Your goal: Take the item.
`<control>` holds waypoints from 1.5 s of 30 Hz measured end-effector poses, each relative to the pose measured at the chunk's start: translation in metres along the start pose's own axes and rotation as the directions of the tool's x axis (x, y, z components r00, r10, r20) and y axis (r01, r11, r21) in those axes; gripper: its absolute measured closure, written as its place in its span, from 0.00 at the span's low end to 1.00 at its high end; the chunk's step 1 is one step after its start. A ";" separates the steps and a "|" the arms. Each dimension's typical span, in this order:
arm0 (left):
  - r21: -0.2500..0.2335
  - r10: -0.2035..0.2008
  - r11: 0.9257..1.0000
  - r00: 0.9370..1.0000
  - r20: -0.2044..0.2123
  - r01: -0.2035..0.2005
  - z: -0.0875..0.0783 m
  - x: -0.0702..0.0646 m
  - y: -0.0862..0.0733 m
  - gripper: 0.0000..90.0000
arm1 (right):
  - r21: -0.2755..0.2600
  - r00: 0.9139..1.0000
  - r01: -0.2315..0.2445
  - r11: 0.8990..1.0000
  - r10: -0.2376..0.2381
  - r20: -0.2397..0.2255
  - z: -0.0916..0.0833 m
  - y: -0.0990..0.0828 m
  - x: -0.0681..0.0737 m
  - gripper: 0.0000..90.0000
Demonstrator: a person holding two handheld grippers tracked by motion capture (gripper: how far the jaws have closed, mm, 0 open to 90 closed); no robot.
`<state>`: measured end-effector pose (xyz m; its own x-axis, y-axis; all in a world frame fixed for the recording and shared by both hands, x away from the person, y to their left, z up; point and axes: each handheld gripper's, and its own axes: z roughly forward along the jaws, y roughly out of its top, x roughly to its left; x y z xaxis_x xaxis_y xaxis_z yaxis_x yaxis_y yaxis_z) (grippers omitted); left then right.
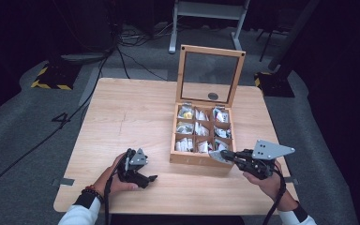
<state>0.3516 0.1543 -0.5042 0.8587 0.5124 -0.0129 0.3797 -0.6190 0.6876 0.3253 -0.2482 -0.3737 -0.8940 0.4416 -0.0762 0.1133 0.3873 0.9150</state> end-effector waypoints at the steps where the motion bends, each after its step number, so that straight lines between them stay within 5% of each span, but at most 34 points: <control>1: 0.000 0.000 1.000 1.000 0.000 0.000 0.000 0.000 0.000 0.16 | 0.004 1.000 0.004 1.000 -0.004 -0.009 0.002 -0.001 0.002 1.00; 14: -0.001 -0.003 1.000 1.000 -0.001 0.003 0.000 0.000 0.000 0.16 | 0.087 0.996 0.024 0.996 -0.016 -0.090 0.020 -0.019 0.020 1.00; 22: -0.002 -0.003 1.000 1.000 -0.001 0.003 0.000 0.000 0.000 0.16 | 0.174 0.992 0.050 0.983 -0.030 -0.120 0.038 -0.036 0.028 1.00; 38: -0.001 -0.003 1.000 1.000 -0.001 0.003 0.000 0.000 0.000 0.16 | 0.241 0.984 0.063 0.969 -0.020 -0.175 0.059 -0.054 0.039 1.00; 45: -0.002 -0.003 1.000 1.000 -0.001 0.003 0.000 0.000 0.000 0.16 | 0.316 0.974 0.100 0.943 -0.028 -0.227 0.068 -0.064 0.053 0.87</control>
<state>0.3517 0.1540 -0.5043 0.8571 0.5150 -0.0140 0.3817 -0.6164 0.6887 0.3005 -0.1947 -0.4637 -0.9718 0.2357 -0.0095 0.1542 0.6655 0.7303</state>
